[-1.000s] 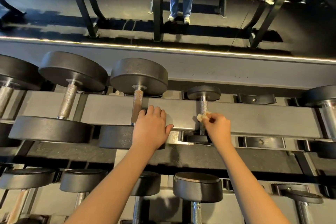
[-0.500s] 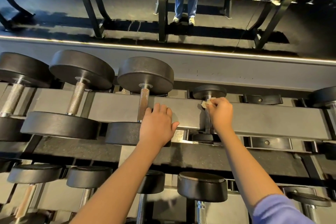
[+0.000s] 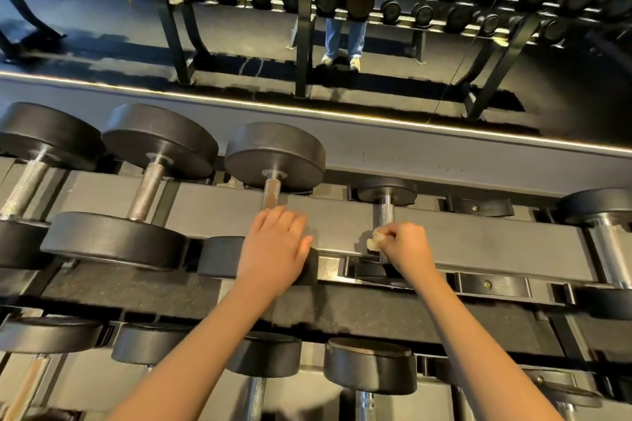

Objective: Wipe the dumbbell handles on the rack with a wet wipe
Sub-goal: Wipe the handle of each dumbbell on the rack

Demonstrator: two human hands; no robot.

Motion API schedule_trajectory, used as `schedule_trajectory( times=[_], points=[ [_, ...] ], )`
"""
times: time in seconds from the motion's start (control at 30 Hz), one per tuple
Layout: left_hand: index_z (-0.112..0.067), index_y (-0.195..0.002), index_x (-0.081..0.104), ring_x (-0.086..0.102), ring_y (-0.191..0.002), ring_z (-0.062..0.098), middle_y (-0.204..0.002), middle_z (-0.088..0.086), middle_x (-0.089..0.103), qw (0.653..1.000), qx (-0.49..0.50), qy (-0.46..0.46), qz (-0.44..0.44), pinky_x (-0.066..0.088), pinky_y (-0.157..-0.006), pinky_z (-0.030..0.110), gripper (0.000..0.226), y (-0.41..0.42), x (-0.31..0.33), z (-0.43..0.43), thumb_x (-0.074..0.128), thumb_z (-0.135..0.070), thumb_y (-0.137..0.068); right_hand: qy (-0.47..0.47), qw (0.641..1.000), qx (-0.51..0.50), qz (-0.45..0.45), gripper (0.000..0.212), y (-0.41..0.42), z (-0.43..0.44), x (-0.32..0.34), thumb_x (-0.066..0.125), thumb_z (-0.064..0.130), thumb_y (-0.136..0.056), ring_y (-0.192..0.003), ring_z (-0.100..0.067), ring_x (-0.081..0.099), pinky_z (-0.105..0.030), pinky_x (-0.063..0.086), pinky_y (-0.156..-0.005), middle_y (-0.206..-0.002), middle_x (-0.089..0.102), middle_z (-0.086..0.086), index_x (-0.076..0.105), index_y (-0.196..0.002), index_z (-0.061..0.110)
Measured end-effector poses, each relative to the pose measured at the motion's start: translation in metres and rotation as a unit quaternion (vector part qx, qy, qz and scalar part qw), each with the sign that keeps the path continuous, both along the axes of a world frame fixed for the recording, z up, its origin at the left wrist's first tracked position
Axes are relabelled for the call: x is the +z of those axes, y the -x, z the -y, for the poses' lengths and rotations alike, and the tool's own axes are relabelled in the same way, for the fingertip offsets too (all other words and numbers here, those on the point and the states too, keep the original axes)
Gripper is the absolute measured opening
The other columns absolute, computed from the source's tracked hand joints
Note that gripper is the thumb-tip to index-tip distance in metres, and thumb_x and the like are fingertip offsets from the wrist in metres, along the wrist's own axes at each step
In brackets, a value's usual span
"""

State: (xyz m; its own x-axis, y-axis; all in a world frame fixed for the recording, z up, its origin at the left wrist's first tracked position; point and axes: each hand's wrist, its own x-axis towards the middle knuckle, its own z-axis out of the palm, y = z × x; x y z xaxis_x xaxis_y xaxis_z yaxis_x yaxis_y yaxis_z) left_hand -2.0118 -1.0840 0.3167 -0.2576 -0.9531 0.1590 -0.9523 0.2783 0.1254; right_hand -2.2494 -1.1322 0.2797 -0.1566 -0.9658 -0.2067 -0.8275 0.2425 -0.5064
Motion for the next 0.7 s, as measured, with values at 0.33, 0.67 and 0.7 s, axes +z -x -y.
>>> schedule_trajectory(
  times=[0.33,0.67,0.7],
  points=[
    [-0.013,-0.130,0.056,0.047,-0.124,0.019,-0.131,0.003,0.056,0.956,0.142,-0.027,-0.256,0.034,-0.108,0.041,0.068,-0.058,-0.012,0.000,0.020,-0.055,-0.090,0.145,0.959,0.095,0.224,0.016,-0.131,0.032,0.013,0.073,0.010,-0.079,-0.084,-0.004,0.058,-0.003,0.040,-0.074,-0.092,0.066,0.004,0.074,-0.095,0.012],
    [-0.017,-0.131,0.054,0.046,-0.119,0.010,-0.126,-0.003,0.056,0.927,0.176,-0.032,-0.329,0.034,-0.098,0.024,0.066,-0.059,-0.010,-0.006,0.023,-0.057,-0.088,0.134,0.953,0.159,0.222,0.009,-0.161,0.047,-0.005,0.078,0.001,-0.071,-0.069,-0.007,0.052,-0.008,0.037,-0.065,-0.077,0.061,0.001,0.074,-0.080,0.001],
    [-0.018,-0.131,0.054,0.047,-0.118,0.009,-0.125,-0.003,0.056,0.922,0.186,-0.032,-0.338,0.035,-0.096,0.024,0.064,-0.059,-0.011,-0.007,0.024,-0.056,-0.088,0.096,0.955,0.181,0.216,0.011,-0.158,0.043,-0.006,0.079,0.001,-0.070,-0.065,-0.006,0.050,-0.008,0.036,-0.063,-0.073,0.056,0.005,0.074,-0.080,0.000]
  ],
)
